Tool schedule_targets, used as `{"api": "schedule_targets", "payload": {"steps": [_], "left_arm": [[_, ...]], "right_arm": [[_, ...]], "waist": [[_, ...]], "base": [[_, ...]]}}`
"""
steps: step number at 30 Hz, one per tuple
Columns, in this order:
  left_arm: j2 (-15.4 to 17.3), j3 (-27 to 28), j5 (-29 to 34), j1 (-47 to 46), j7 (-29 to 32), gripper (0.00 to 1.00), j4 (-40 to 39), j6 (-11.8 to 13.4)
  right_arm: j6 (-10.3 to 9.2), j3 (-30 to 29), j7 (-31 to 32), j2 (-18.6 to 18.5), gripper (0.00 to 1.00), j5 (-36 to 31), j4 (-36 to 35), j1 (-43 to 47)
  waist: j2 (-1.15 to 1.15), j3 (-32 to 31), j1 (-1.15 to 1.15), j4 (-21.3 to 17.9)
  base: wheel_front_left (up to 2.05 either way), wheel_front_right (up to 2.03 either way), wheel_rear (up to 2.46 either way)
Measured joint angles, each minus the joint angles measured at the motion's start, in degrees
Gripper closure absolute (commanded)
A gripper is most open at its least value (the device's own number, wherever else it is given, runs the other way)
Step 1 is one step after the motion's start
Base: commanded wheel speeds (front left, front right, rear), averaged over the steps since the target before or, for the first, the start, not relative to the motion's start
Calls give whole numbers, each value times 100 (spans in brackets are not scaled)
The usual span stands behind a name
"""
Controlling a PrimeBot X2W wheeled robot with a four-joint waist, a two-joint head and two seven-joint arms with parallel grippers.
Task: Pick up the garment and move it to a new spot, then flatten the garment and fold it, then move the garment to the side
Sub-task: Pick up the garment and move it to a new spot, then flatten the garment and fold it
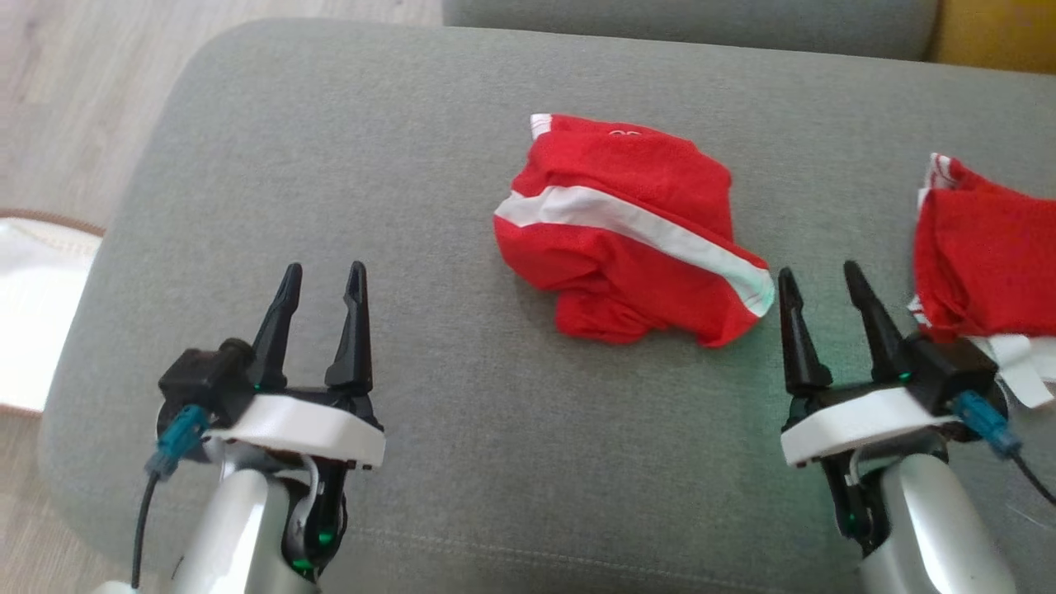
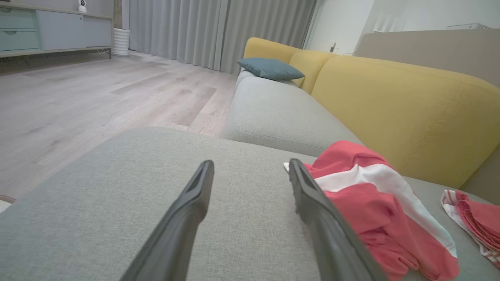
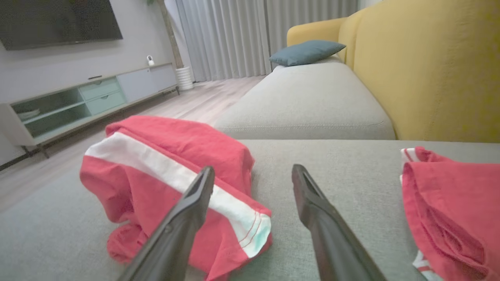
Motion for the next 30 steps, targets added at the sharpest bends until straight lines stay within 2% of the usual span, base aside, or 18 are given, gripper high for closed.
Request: {"api": "schedule_targets", "payload": {"steps": [5,18,19,20,30], "left_arm": [[-53,33,93,-1,0,0,2,-172],[-111,-48,-70,-171,0,0,89,-207],[-116,-57,-70,-183,0,0,88,-205],[-120,-58,-70,-192,0,0,90,-189],[-124,79,-67,-232,0,0,120,-163]], "right_arm": [[0,-32,261,0,0,-192,323,-20],[0,-131,690,-3,0,-744,1640,-919],[0,-121,689,-3,42,-746,1719,-957],[0,-114,682,-3,100,-746,1773,-988],[0,-481,199,-5,100,-1083,1830,-1174]], "waist": [[0,88,0,158],[0,524,0,433],[0,538,0,436],[0,547,0,432],[0,469,0,163]], "base": [[0,0,0],[0,0,0],[0,0,0],[0,0,0],[0,0,0]]}}
